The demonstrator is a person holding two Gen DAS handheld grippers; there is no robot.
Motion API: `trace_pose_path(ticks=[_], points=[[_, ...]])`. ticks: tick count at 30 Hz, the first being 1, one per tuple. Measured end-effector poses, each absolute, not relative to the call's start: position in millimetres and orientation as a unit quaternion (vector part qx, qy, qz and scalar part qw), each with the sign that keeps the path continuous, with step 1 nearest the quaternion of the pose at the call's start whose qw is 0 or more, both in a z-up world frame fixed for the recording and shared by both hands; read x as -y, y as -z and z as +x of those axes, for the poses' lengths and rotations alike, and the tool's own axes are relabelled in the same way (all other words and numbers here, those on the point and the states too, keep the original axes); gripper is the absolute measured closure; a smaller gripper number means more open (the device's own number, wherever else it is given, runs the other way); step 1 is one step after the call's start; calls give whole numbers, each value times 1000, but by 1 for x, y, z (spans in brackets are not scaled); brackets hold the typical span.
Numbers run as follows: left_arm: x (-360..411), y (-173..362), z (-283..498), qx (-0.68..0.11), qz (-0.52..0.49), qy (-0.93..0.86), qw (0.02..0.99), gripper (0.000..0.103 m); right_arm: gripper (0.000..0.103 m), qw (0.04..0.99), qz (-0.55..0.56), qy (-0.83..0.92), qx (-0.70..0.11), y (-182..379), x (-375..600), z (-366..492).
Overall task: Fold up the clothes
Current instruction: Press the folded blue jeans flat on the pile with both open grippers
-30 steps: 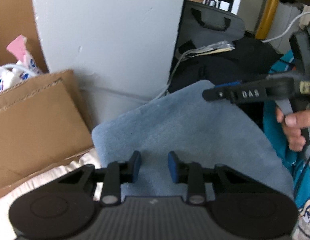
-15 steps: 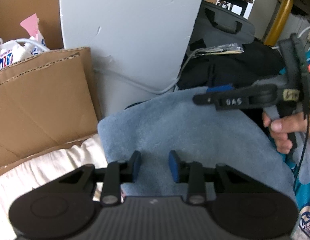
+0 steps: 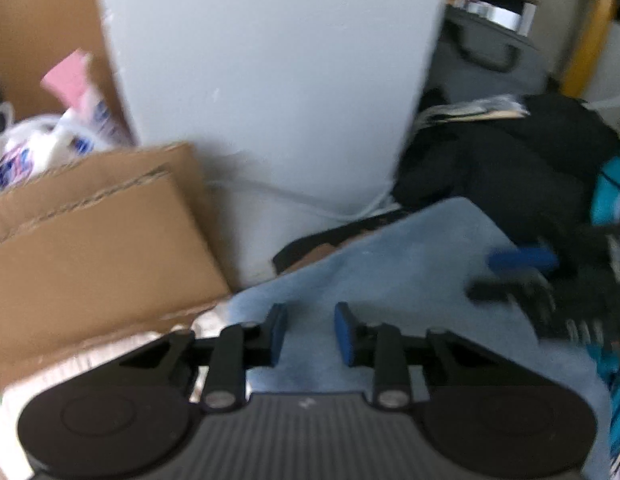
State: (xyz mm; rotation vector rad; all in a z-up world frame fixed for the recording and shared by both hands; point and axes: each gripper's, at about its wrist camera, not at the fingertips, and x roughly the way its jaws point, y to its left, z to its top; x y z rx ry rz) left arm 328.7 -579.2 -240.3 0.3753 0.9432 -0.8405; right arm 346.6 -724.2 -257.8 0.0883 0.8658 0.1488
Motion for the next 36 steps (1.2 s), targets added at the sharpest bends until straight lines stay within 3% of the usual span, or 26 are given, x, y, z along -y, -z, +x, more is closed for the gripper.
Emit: trace_pose_path(ticks=[11, 16, 24, 30, 36], points=[[568, 213, 284, -414, 191, 443, 772, 76, 59, 906, 33, -90, -413, 247, 713, 294], [562, 232, 273, -464, 190, 446, 741, 79, 59, 900, 34, -100, -422, 251, 705, 279], [545, 253, 264, -463, 188, 441, 746, 79, 60, 896, 48, -108, -427, 267, 703, 265], [539, 243, 253, -466, 199, 438, 743, 84, 59, 899, 51, -104, -423, 265, 698, 249], [528, 230, 228, -462, 189, 489, 716, 82, 59, 902, 61, -106, -414, 268, 688, 235]])
